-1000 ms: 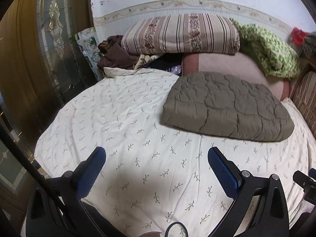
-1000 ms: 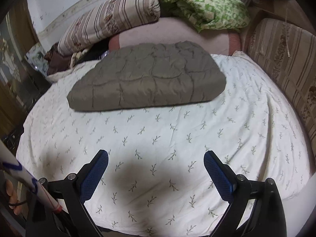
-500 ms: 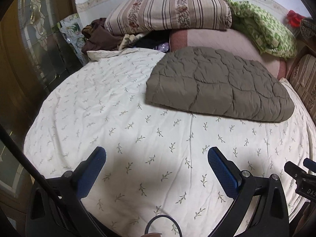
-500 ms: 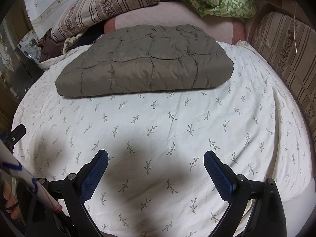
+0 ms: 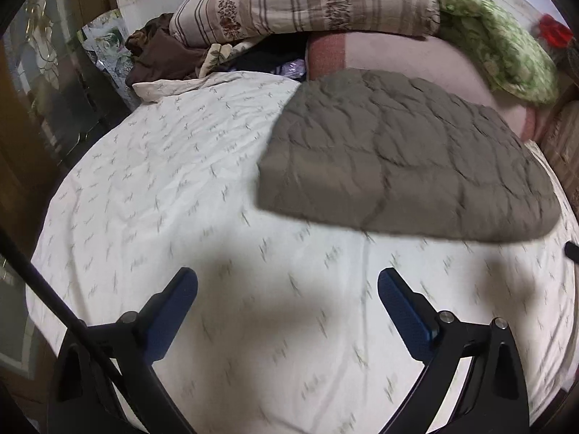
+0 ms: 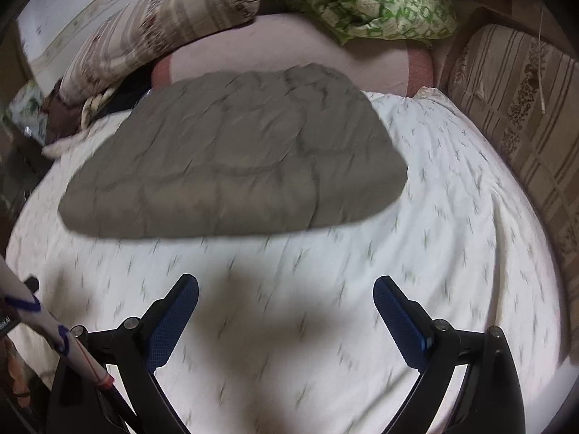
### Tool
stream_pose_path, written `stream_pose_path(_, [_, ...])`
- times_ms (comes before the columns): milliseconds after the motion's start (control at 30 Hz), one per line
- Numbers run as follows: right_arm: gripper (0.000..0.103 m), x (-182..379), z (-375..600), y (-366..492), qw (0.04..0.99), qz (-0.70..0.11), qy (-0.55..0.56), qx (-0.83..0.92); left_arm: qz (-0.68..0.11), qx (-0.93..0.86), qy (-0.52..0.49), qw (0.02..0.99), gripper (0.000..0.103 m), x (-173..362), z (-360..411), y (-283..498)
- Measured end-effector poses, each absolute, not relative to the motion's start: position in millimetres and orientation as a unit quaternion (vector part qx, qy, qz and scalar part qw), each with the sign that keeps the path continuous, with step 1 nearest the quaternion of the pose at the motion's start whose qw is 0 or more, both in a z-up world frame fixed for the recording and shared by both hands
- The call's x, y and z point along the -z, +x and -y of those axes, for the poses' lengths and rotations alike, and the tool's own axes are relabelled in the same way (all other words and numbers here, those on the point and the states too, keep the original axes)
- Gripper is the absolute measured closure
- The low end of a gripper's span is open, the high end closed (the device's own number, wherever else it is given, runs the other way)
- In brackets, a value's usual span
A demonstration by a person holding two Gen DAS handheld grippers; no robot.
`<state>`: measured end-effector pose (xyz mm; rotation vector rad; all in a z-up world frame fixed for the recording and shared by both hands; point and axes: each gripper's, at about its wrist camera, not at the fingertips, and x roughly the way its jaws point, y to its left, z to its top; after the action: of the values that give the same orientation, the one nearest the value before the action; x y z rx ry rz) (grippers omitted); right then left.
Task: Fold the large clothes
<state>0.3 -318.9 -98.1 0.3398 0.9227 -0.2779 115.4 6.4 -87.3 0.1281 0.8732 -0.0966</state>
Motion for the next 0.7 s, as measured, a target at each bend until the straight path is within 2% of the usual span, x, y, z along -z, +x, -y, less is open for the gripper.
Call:
stream_pose_path(133, [0.004,101,391,34,0.863,-0.424,0.240,0.135,-0.436,0.070,0.030,0.896,0.004,88,-24,178])
stream_pose_path(333, [0.004,137,462,98,0.827,-0.442,0.330,0.111,-0.499,0.155,-0.070,0.849,0.004,127,-42,292])
stream_pose_path(467, [0.003,170,479,126,0.809,-0.462,0.353,0.083,-0.511,0.246,-0.119,0.815,0.004,149,-39,328])
stream_pose_path(567, [0.001,200,488,143,0.782,-0.464,0.416,0.008,-0.529,0.316,-0.165,0.770,0.004,172,-26,345])
stream_pose_path(700, [0.000,216,489,155,0.773,-0.448,0.449,-0.030,-0.544,0.316,-0.202,0.751,0.003,192,-8,356])
